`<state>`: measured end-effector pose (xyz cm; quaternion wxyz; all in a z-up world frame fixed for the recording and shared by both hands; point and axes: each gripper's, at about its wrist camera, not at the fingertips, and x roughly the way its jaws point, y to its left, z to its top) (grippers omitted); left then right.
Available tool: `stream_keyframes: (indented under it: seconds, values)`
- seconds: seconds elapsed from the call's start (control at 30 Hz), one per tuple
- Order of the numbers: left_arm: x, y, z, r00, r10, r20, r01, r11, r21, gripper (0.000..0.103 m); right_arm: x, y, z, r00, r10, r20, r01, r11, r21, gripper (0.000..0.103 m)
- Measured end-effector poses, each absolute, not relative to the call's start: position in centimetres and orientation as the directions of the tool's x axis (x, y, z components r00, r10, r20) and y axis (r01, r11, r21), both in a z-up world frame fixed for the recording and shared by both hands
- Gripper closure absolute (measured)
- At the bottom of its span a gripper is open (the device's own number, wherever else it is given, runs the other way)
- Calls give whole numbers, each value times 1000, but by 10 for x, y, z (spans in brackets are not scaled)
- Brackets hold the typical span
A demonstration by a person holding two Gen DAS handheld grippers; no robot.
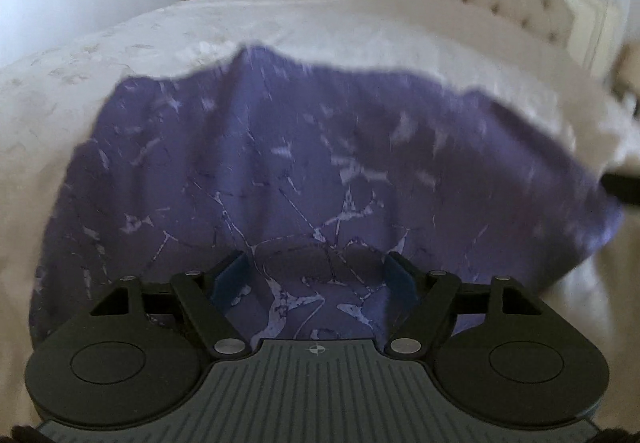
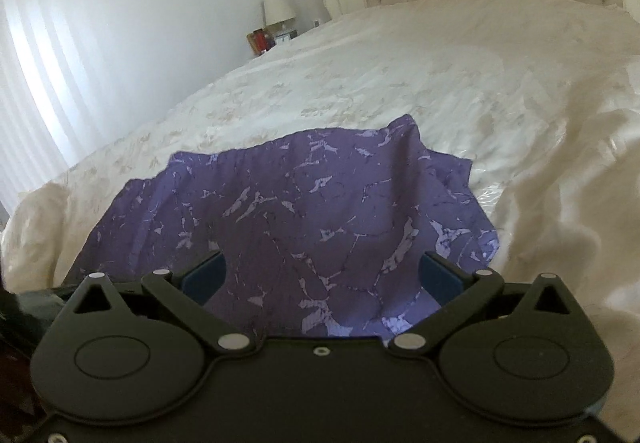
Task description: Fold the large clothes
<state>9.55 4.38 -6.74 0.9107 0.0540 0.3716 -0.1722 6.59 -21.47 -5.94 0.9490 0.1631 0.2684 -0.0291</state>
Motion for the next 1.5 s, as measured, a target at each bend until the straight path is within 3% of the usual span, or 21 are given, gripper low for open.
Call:
stream_keyframes:
  seconds: [0.27, 0.63, 0.8, 0.97, 1.17, 1.37, 1.5]
  values:
    - [93, 45, -74, 671, -273, -690, 347, 937, -34, 28, 116, -203, -55, 833, 124, -539, 26, 965, 261, 0]
    - [92, 44, -70, 675, -275, -684, 341, 939, -41, 26, 228, -198, -92, 725, -48, -687, 100, 994, 36, 0]
    - [92, 45, -70, 677, -280, -681, 341, 939, -48, 23, 230, -200, -102, 705, -42, -708, 90, 995, 31, 0]
    - [93, 49, -69, 670, -301, -678, 342, 937, -79, 20, 196, -225, -78, 754, 50, -655, 70, 985, 157, 1]
    - [93, 47, -69, 665, -313, -678, 341, 935, -98, 14, 139, -287, -61, 779, 50, -625, 184, 935, 304, 1]
    - [97, 46, -68, 653, -325, -684, 336, 934, -123, 7, 135, -341, -92, 696, 202, -689, 250, 832, 496, 1]
    - [101, 45, -67, 639, -329, -695, 331, 934, -137, 5, 144, -344, -114, 674, 330, -661, 209, 773, 599, 0]
